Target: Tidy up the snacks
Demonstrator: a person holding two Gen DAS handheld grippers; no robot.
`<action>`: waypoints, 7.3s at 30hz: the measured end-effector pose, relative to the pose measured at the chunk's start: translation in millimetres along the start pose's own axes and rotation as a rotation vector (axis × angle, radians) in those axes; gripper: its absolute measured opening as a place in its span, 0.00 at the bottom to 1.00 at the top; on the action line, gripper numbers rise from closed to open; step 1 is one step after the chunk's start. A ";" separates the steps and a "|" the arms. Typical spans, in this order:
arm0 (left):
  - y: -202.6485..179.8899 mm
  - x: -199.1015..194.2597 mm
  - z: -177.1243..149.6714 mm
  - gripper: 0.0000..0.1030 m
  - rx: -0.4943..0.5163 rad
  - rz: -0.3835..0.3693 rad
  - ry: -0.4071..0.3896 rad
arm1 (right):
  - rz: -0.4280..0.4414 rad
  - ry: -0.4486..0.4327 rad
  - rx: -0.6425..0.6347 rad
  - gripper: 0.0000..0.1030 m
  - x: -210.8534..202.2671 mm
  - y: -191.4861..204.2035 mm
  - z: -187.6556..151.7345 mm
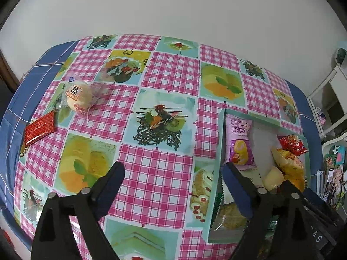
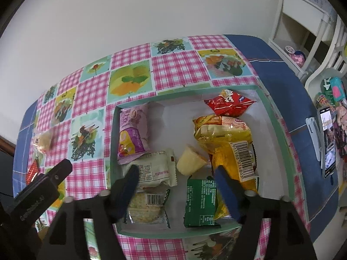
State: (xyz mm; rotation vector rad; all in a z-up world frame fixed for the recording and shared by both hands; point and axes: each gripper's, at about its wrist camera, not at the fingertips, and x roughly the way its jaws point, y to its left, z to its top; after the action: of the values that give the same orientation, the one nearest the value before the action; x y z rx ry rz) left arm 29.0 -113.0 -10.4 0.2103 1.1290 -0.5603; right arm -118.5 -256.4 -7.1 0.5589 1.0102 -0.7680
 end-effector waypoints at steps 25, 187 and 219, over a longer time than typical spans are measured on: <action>26.3 2.4 7.2 0.99 -0.051 0.031 -0.001 | 0.007 -0.004 -0.001 1.00 2.8 21.9 -0.6; 57.3 -36.9 -5.5 0.43 -0.079 -0.115 -0.086 | 0.185 0.002 -0.062 0.63 -2.6 85.4 -25.0; -66.1 -38.8 -20.5 0.43 0.128 -0.256 -0.106 | 0.051 -0.020 0.122 0.63 -2.9 -33.7 0.1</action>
State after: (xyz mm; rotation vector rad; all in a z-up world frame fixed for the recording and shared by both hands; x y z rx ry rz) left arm -33.8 -147.6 23.5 0.1446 1.0240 -0.8626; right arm -145.8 -276.4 -6.7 0.6785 0.9314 -0.7925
